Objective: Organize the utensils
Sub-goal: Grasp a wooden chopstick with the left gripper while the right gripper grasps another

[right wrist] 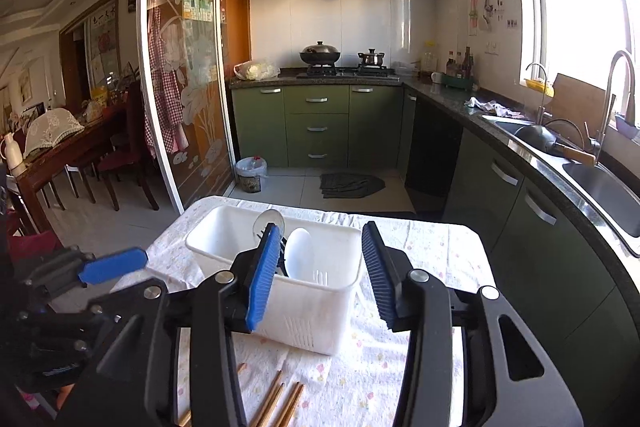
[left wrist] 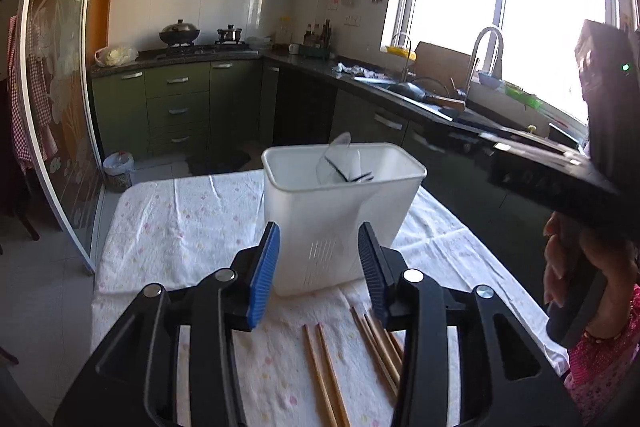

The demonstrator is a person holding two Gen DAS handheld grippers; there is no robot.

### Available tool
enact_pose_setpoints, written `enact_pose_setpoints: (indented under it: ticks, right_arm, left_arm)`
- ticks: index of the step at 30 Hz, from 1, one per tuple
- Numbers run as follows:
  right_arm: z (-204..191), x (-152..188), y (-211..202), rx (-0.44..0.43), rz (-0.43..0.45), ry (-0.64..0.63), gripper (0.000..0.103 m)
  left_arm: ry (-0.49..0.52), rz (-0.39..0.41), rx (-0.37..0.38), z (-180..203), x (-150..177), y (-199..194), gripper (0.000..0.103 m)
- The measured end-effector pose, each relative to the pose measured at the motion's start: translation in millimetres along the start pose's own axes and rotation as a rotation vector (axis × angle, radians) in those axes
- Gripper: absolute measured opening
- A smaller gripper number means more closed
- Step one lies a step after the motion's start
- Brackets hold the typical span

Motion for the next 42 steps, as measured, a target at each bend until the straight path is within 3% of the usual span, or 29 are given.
enact_pose_setpoints:
  ticks: [4, 6, 10, 17, 25, 29, 35, 42]
  right_arm:
    - [2.0, 15.4, -43.2, -0.011, -0.021, 0.022, 0.043]
    - [5.3, 28.4, -58.5, -0.021, -0.047, 0.038, 0.043]
    - [18.4, 58.3, -78.6, -0.025, -0.106, 0.097, 0.044]
    - [41.9, 87.2, -92.4, -0.015, -0.157, 0.161, 0.045]
    - [29.0, 99.1, -80.8, -0.028, -0.224, 0.141, 0.045]
    - [22.8, 112.6, -53.2, -0.044, -0.325, 0.144, 0.045]
    - [7.5, 148.2, -6.6, -0.101, -0.506, 0.180, 0.032]
    - [-4.8, 166.4, 12.6, -0.078, -0.574, 0.180, 0.031]
  left_arm:
    - [-0.022, -0.262, -0.047, -6.7, 44.0, 13.1, 0.039]
    - [-0.036, -0.391, -0.052, -11.5, 67.9, 22.7, 0.025]
    - [-0.051, -0.506, -0.082, -11.9, 96.0, 35.8, 0.016]
    - [-0.044, -0.557, -0.114, -2.0, 99.4, 51.4, 0.014]
    - [-0.023, -0.614, -0.122, 3.4, 107.3, 60.6, 0.014]
    - [0.005, -0.611, -0.130, 5.5, 107.9, 61.3, 0.011]
    - [0.011, -0.618, -0.127, -3.2, 109.7, 59.3, 0.008]
    - [0.012, -0.606, -0.110, -16.3, 109.9, 53.1, 0.009]
Point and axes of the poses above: each gripper's, at about its wrist camera, not at the fingertips, and y roughly the way its jaws point, z to its right, x to its underside, the point moved 2 cm from there along y, roughly the way its jaws point, and after that the axes turned 15 degrees about z, right-handed, at the moved point
